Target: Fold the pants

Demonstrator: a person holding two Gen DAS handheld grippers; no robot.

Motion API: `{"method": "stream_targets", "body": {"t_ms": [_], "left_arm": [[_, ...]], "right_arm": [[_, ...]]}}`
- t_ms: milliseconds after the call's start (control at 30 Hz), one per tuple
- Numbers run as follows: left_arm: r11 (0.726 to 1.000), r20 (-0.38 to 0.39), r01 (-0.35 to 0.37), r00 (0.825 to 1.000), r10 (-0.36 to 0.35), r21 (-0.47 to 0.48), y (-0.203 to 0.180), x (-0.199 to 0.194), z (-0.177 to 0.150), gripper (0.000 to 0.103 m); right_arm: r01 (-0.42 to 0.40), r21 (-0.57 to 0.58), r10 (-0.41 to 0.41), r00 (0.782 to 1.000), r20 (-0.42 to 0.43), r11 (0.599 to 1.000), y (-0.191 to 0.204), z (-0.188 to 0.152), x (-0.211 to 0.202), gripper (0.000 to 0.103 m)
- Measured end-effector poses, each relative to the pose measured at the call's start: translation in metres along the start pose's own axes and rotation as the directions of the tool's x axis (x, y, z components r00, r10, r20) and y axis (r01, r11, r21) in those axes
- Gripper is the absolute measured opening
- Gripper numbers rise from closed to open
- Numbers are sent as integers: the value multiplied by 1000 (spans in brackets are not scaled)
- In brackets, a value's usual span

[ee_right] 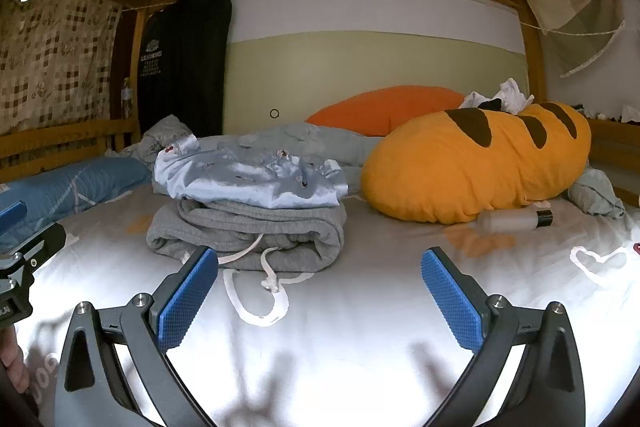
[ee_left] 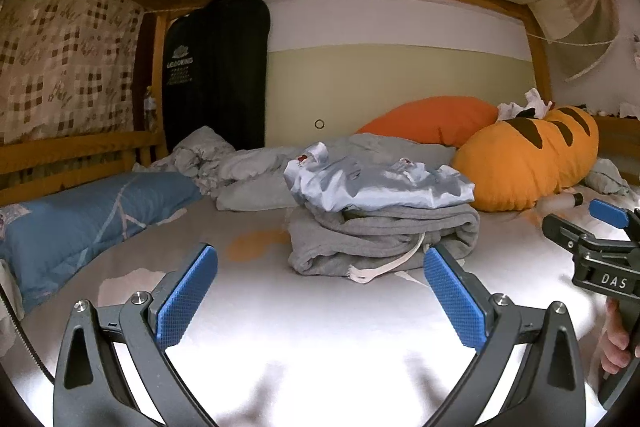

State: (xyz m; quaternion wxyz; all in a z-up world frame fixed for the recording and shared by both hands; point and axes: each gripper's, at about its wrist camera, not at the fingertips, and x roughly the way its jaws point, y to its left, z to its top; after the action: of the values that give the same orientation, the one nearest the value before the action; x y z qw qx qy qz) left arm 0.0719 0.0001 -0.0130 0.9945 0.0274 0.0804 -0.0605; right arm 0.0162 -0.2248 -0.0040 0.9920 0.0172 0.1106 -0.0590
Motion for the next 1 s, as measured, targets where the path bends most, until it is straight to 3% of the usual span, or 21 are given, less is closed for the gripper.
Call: {"method": "stream_targets", "body": {"t_ms": [1000], "left_arm": [[1000, -15, -16, 1000, 16, 19, -5, 1, -2, 103]], "right_arm": [[4, -6, -4, 1000, -13, 1000, 1, -1, -1, 102]]}}
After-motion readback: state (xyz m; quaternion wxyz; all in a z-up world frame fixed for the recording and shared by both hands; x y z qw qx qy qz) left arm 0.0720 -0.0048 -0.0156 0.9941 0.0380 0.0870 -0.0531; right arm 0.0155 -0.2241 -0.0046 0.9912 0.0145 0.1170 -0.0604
